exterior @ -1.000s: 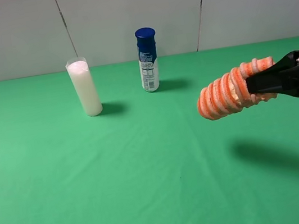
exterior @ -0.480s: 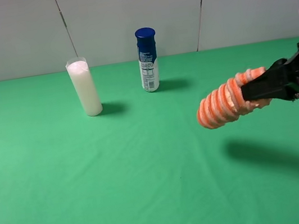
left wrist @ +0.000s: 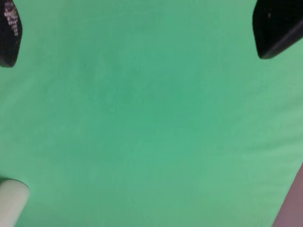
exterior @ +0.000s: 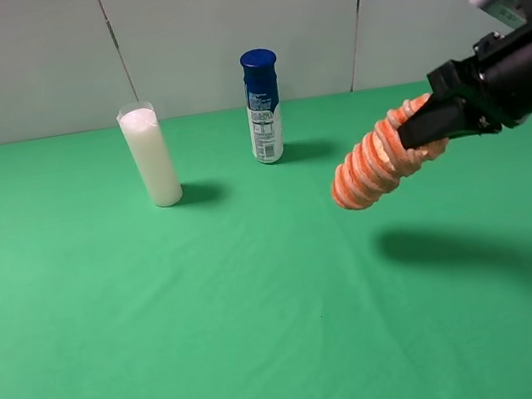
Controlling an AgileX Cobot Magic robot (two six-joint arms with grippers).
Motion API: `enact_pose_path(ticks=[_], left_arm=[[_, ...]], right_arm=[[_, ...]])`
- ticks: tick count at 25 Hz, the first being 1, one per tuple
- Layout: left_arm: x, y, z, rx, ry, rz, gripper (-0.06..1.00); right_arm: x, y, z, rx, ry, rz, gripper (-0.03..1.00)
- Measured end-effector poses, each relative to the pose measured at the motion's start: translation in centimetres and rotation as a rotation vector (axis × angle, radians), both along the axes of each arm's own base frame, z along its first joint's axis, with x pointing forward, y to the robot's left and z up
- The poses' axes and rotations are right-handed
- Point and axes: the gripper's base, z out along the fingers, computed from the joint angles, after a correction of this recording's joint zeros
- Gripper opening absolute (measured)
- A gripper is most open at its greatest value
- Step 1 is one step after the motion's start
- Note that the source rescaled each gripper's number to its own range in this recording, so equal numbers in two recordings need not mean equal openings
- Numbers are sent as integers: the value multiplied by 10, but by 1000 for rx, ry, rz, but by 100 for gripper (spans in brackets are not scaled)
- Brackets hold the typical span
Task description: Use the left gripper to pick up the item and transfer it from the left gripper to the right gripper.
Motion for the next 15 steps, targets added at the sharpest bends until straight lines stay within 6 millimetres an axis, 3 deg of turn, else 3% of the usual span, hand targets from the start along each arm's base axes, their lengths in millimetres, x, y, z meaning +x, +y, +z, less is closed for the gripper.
enact_pose_path(ticks=[7, 15], left_arm=[[0, 0, 0, 0, 0, 0, 97], [0, 0, 0, 0, 0, 0, 97]], right_arm=[[48, 0, -6, -65, 109, 42, 0], [93, 1, -37, -90, 224, 76, 0]])
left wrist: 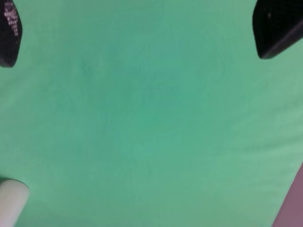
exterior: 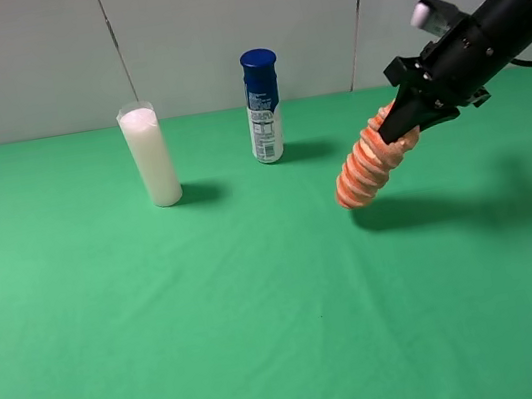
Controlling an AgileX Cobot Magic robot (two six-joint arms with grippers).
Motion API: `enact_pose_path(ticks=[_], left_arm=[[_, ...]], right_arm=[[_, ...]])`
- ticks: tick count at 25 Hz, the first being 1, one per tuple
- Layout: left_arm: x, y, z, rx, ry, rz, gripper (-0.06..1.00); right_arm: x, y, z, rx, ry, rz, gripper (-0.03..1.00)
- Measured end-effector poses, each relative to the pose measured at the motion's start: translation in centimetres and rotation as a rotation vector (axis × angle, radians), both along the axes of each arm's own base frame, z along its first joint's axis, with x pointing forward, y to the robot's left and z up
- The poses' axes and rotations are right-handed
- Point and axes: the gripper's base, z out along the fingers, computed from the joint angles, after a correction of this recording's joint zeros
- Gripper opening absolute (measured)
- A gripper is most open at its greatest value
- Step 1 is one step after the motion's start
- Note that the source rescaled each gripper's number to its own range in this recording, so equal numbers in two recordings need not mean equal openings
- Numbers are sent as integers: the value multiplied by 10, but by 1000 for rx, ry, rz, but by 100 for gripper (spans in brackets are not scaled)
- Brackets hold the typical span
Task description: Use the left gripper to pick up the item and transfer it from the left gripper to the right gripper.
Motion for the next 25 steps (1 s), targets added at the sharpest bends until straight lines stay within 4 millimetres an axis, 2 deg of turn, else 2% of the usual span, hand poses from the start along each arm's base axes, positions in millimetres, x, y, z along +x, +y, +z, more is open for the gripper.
enact_pose_path(ticks=[6, 10, 22, 23, 25], left_arm=[[0, 0, 0, 0, 0, 0, 97], [0, 0, 0, 0, 0, 0, 97], [0, 0, 0, 0, 0, 0, 97], [0, 0, 0, 0, 0, 0, 97], [0, 0, 0, 0, 0, 0, 97]], right_arm=[[10, -1, -31, -31, 80, 15, 0], [15, -6, -42, -82, 71, 16, 0], [19, -17, -52, -214, 36, 10, 0], [20, -17, -52, -215, 38, 5, 2], [20, -17, -52, -219, 40, -5, 23]])
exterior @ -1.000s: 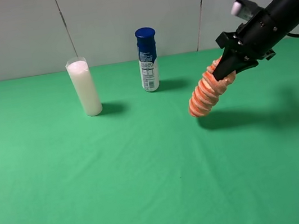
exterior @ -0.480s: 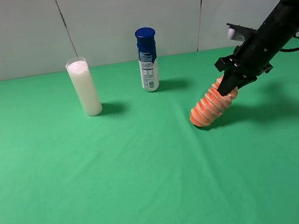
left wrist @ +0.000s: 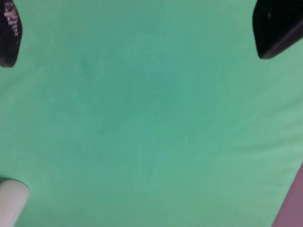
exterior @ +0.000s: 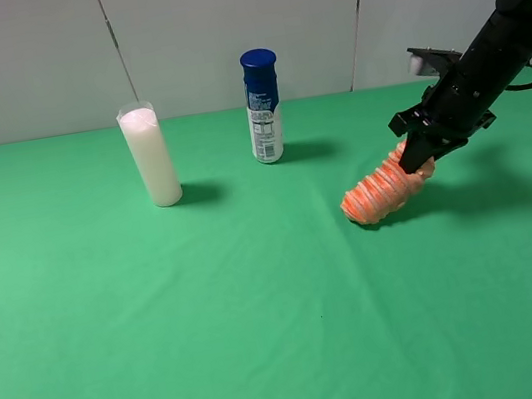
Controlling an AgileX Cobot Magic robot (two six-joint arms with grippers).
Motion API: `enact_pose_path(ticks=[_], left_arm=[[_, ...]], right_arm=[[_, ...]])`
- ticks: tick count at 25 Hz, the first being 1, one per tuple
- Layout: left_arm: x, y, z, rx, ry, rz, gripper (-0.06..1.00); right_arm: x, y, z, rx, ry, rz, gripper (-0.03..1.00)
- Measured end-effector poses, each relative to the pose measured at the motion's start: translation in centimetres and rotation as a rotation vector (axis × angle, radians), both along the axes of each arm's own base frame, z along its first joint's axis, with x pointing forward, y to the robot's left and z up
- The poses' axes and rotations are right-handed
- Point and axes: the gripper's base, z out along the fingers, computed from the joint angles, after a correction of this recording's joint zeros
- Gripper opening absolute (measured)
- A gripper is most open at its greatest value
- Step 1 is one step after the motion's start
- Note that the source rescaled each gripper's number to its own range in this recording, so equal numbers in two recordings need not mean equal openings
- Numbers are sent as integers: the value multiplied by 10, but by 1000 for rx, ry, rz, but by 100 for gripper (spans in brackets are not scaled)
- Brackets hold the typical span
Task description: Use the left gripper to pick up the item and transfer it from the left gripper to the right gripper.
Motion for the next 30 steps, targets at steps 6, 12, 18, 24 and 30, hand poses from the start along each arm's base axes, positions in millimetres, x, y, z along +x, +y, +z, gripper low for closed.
enact_pose_path(ticks=[6, 12, 18, 24, 30], left_arm=[[0, 0, 0, 0, 0, 0, 97], [0, 0, 0, 0, 0, 0, 97], [0, 0, 0, 0, 0, 0, 97], [0, 0, 0, 0, 0, 0, 97], [0, 0, 0, 0, 0, 0, 97]], right_arm=[[2, -2, -1, -17, -1, -57, 95], [2, -2, -1, -21, -5, -58, 100], [2, -2, -1, -22, -6, -60, 100], [-1, -2, 5, -16, 0, -51, 100], [-6, -2, 34, -12, -82, -51, 100]])
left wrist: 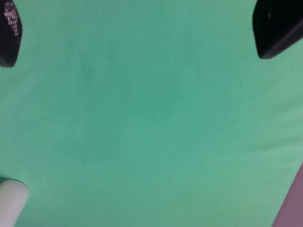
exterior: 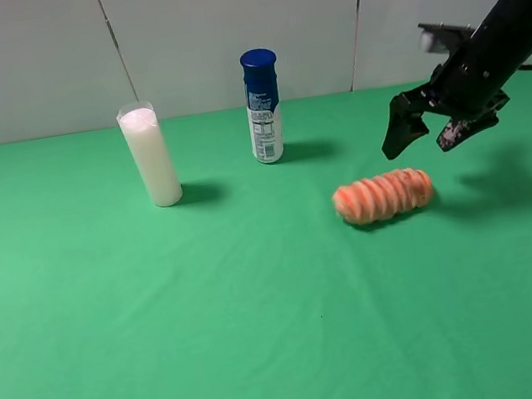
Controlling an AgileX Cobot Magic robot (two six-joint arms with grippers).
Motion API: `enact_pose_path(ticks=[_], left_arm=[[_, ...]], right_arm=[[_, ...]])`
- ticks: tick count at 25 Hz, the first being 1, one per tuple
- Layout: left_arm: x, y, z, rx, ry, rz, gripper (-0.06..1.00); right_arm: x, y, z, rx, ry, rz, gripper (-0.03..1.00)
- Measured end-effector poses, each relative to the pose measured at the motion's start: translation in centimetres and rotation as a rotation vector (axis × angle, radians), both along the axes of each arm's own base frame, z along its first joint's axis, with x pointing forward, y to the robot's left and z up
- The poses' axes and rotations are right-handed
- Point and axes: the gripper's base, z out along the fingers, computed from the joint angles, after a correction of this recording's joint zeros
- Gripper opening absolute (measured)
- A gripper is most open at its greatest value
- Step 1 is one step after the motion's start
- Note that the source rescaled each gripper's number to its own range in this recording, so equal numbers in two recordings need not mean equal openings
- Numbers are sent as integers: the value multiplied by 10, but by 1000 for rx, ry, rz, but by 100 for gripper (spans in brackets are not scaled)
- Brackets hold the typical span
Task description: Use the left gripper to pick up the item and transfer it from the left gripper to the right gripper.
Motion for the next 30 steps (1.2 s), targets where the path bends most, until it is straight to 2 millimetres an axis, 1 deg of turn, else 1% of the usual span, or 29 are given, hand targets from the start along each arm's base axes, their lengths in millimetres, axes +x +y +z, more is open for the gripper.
enact_pose_path(ticks=[5, 9, 14, 19, 22, 25, 30], left_arm=[[0, 0, 0, 0, 0, 0, 97], [0, 0, 0, 0, 0, 0, 97], [0, 0, 0, 0, 0, 0, 97], [0, 0, 0, 0, 0, 0, 97], [0, 0, 0, 0, 0, 0, 97], [0, 0, 0, 0, 0, 0, 97], [0, 0, 0, 0, 0, 0, 97]], right_arm=[[-9, 0, 30, 3, -81, 3, 100], [-22, 0, 59, 11, -141, 16, 100], [-47, 0, 100, 21, -229, 35, 100], [-82, -2, 139, 26, -302, 34, 100], [-107, -4, 152, 28, -312, 2, 100], [-133, -6, 153, 28, -303, -25, 100], [-176, -10, 149, 19, -329, -56, 100]])
